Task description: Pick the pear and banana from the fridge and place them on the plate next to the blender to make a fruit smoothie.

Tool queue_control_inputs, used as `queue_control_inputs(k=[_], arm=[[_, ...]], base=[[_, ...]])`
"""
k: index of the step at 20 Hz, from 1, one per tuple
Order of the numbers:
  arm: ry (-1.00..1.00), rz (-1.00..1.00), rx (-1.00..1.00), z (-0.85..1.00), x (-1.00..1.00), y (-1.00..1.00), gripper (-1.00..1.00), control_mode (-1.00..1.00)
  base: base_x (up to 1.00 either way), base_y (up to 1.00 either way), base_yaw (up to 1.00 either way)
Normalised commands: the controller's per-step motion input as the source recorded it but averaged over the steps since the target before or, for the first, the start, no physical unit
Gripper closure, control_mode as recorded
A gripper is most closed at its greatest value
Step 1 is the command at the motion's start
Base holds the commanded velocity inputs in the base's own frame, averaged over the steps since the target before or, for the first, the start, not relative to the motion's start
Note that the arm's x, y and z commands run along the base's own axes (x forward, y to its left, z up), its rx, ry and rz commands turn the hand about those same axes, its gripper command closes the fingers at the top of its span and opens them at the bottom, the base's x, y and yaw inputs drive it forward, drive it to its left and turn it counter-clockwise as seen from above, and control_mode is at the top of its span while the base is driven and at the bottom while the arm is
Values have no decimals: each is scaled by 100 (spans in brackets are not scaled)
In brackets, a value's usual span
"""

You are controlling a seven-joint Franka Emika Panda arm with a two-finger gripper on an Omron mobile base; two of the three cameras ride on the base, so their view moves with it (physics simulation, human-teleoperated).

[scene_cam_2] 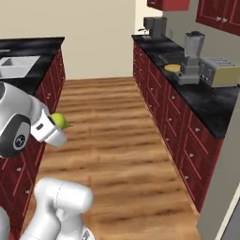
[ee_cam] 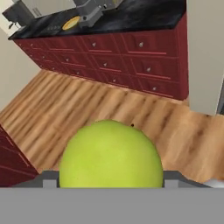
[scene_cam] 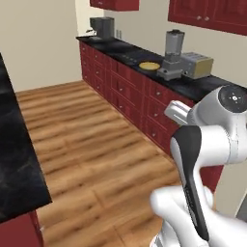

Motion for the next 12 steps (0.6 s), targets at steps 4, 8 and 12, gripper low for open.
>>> queue_control_inputs(k=[4, 8, 12], arm=[[0, 0, 0, 0, 0, 0, 100, 100], [0, 0, 0, 0, 0, 0, 100, 100], [0, 0, 0, 0, 0, 0, 100, 100]], base=[[100, -28, -14], [100, 3, -19], [100, 8, -18]])
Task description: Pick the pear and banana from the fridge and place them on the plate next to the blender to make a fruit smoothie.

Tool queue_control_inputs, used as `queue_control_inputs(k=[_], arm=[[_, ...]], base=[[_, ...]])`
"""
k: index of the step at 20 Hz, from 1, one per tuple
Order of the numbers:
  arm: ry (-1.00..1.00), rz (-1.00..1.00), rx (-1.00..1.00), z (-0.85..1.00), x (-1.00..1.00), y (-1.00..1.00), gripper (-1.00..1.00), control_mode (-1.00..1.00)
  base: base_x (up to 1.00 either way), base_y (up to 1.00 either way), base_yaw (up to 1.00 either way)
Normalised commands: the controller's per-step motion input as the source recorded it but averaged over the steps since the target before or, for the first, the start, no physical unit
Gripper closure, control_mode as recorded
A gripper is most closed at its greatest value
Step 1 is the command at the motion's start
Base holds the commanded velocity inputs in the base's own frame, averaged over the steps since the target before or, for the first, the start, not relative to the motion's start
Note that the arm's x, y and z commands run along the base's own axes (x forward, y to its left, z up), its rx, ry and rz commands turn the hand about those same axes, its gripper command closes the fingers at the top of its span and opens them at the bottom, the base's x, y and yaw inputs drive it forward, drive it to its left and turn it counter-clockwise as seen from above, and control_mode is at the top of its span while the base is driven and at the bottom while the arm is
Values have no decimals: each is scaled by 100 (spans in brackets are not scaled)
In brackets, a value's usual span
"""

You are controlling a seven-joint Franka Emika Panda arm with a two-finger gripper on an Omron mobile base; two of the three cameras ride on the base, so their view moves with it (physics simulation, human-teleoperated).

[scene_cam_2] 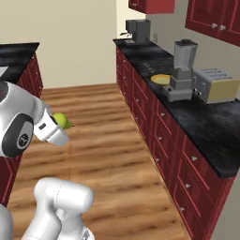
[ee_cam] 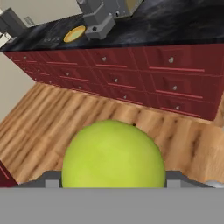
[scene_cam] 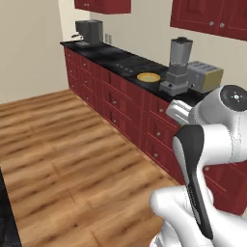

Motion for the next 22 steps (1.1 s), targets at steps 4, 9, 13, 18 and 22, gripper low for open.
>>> queue_control_inputs(k=[4, 9, 13, 18, 22], arm=[[0, 0, 0, 0, 0, 0, 100, 100], [0, 0, 0, 0, 0, 0, 100, 100], [0, 0, 0, 0, 0, 0, 100, 100], [0, 0, 0, 0, 0, 0, 100, 100], [0, 0, 0, 0, 0, 0, 100, 100]], base=[[100, 2, -12], [100, 10, -14], [100, 24, -17], [100, 48, -42], [100, 56, -54]])
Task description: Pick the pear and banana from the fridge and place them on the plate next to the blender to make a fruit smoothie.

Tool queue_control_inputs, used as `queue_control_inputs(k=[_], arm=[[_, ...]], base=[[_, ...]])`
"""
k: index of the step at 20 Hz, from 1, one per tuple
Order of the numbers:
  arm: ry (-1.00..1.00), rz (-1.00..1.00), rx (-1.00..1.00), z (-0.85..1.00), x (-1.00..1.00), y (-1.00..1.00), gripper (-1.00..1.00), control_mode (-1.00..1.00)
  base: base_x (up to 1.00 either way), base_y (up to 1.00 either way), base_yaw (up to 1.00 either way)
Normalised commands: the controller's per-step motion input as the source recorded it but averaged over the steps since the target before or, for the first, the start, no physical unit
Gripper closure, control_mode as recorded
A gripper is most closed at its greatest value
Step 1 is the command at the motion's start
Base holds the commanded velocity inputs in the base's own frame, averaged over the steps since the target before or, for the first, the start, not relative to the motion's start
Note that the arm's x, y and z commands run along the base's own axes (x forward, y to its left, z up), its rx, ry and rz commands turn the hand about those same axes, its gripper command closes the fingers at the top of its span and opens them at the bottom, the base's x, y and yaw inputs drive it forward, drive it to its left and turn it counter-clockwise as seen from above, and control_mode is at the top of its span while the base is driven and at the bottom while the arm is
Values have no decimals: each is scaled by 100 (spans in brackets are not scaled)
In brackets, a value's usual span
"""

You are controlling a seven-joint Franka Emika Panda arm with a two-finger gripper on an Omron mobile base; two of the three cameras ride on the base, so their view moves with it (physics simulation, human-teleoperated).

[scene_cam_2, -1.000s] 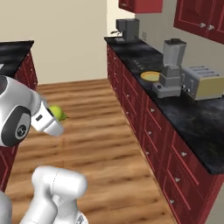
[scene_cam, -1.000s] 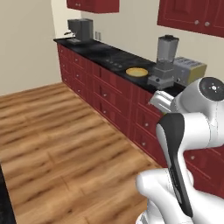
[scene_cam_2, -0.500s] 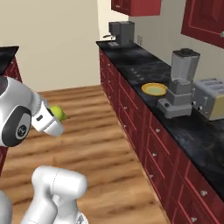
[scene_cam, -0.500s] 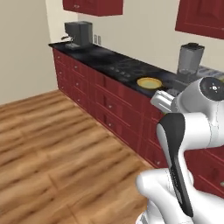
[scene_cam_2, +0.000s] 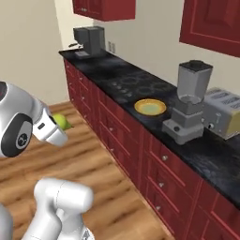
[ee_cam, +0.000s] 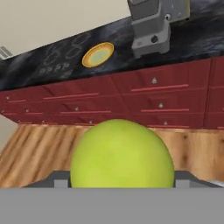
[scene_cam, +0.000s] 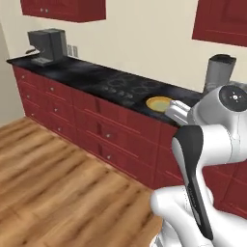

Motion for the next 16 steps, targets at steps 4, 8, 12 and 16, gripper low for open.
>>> queue_control_inputs(k=[4, 8, 12, 16], arm=[[0, 0, 0, 0, 0, 0, 100, 100], [0, 0, 0, 0, 0, 0, 100, 100], [0, 0, 0, 0, 0, 0, 100, 100], [0, 0, 0, 0, 0, 0, 100, 100]], base=[[100, 57, -55], [100, 55, -56], [93, 51, -58], [78, 42, -61]])
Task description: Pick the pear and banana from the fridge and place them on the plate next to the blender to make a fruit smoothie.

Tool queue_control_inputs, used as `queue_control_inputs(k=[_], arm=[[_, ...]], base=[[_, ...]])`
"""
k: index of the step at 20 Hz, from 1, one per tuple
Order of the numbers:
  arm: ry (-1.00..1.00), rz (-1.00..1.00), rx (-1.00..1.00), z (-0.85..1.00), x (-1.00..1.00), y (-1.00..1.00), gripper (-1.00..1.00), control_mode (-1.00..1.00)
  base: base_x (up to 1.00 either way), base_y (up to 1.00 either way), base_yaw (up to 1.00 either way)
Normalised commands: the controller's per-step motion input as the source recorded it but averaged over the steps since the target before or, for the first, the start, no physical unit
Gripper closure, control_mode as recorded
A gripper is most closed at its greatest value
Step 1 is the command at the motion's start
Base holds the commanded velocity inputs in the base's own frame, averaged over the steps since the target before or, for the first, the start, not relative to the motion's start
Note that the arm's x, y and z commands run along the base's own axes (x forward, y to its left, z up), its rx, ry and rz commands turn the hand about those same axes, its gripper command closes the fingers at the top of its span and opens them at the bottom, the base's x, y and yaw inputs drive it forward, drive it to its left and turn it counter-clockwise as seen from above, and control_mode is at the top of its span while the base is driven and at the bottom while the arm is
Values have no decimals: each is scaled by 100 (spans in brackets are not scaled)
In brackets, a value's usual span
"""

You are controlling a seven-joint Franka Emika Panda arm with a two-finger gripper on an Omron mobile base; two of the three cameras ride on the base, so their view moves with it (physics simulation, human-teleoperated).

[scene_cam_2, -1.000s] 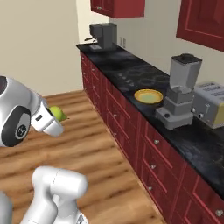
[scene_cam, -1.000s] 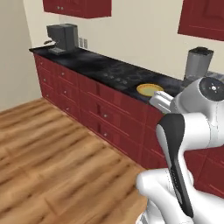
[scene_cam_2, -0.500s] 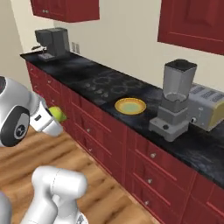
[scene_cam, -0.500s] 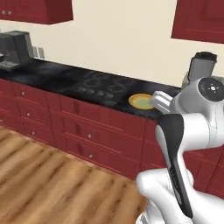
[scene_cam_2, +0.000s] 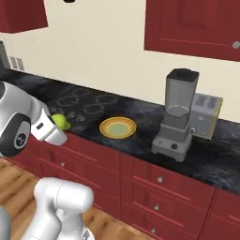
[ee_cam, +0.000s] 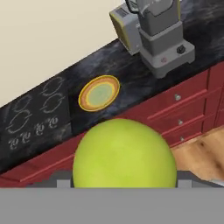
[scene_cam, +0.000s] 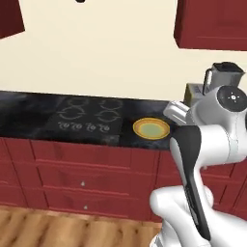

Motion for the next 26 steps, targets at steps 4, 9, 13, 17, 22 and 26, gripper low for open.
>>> queue_control_inputs(k=[4, 9, 13, 17, 22, 26], arm=[[0, 0, 0, 0, 0, 0, 100, 100], [3, 0, -1, 0, 20, 0, 100, -100], [31, -1, -6, -41, 94, 23, 100, -100], [54, 3, 2, -83, 78, 8, 100, -100], [31, 12, 4, -98, 67, 0, 100, -100], [2, 2, 0, -53, 73, 8, 100, -100]], base=[[73, 26, -59], [72, 26, -37], [0, 0, 0], [0, 0, 0], [0, 0, 0], [0, 0, 0]])
